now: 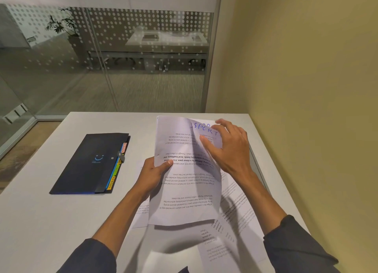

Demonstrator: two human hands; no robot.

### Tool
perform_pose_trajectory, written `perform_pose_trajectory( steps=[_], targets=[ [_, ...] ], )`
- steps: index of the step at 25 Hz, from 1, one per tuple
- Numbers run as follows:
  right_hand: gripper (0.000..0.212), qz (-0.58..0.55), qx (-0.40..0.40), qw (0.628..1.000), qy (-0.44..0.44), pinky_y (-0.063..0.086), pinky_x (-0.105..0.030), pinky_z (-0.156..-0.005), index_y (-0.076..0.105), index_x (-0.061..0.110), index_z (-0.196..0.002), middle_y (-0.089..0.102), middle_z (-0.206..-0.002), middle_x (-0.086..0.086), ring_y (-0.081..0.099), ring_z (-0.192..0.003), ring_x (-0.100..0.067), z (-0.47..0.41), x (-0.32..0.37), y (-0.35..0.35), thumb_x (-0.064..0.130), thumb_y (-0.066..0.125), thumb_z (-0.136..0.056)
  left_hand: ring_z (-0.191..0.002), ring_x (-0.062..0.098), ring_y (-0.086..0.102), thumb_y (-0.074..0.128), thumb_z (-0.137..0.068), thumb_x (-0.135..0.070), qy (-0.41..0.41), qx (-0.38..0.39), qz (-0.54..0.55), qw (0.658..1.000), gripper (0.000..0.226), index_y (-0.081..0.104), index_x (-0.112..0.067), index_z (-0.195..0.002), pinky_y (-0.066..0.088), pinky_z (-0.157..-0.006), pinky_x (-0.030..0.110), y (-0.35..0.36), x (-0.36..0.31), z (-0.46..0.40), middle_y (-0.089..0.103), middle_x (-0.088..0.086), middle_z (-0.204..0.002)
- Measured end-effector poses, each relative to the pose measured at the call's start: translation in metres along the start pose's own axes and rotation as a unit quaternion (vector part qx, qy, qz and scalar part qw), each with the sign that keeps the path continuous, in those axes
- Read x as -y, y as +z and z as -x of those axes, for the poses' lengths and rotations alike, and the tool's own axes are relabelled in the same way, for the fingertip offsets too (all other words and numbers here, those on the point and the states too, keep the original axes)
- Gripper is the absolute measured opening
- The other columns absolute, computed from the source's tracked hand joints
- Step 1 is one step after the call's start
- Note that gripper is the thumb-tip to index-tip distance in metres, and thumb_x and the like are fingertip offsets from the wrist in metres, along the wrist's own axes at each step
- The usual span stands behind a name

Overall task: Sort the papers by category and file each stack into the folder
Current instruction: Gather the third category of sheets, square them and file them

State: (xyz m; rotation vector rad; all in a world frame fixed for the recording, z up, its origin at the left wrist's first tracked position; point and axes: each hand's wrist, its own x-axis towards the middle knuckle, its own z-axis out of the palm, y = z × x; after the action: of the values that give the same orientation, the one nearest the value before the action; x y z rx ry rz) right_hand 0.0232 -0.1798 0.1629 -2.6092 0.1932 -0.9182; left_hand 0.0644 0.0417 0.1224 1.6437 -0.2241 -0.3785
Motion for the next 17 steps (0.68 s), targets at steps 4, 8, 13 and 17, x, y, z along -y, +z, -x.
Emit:
perform_pose_trajectory(
  steps=[4, 8, 13, 17],
  targets=[
    [0.044, -0.168, 0.04, 0.985, 0.022, 0.051, -0.036, -0.08, 0.071, 0.022, -0.102, 0.073, -0.099, 0.009, 0.065, -0.09, -0.01, 0.015, 0.015, -0.002, 0.053, 0.042, -0.095, -0.081, 0.01, 0.072, 0.056, -0.096, -0.016, -0.005, -0.003, 0.013, 1.0, 0.014, 0.066, -0.019, -0.104, 0.054, -0.063, 0.017, 0.0, 0.0, -0.001, 0.076, -0.006, -0.091],
    [0.042, -0.423, 0.103, 0.881, 0.187, 0.048, -0.03, -0.076, 0.074, 0.019, -0.097, 0.077, -0.094, 0.002, 0.071, -0.092, -0.015, 0.017, 0.028, 0.001, 0.041, 0.038, -0.095, -0.074, 0.008, 0.072, 0.056, -0.096, -0.013, -0.009, -0.013, 0.018, 1.0, 0.012, 0.066, -0.018, -0.1, 0.053, -0.058, 0.015, 0.0, -0.001, 0.0, 0.076, -0.007, -0.084],
    [0.037, -0.395, 0.07, 0.894, 0.201, 0.05, -0.028, -0.079, 0.064, 0.021, -0.114, 0.073, -0.098, 0.0, 0.068, -0.089, -0.012, 0.005, 0.019, 0.003, 0.016, 0.079, -0.08, -0.082, 0.012, 0.073, 0.056, -0.096, -0.014, -0.005, -0.003, 0.02, 1.0, 0.014, 0.067, -0.018, -0.103, 0.054, -0.061, 0.017, -0.001, -0.001, 0.003, 0.076, -0.006, -0.09],
    [0.096, -0.103, 0.1, 0.986, 0.083, 0.032, -0.04, -0.109, 0.04, 0.027, -0.144, 0.031, -0.155, 0.004, 0.034, -0.139, -0.017, -0.003, 0.009, -0.001, 0.067, 0.077, -0.065, -0.075, 0.008, 0.072, 0.056, -0.096, -0.017, -0.004, -0.006, 0.014, 1.0, 0.012, 0.065, -0.021, -0.102, 0.053, -0.056, 0.016, 0.001, -0.002, 0.002, 0.075, -0.01, -0.082]
  ],
)
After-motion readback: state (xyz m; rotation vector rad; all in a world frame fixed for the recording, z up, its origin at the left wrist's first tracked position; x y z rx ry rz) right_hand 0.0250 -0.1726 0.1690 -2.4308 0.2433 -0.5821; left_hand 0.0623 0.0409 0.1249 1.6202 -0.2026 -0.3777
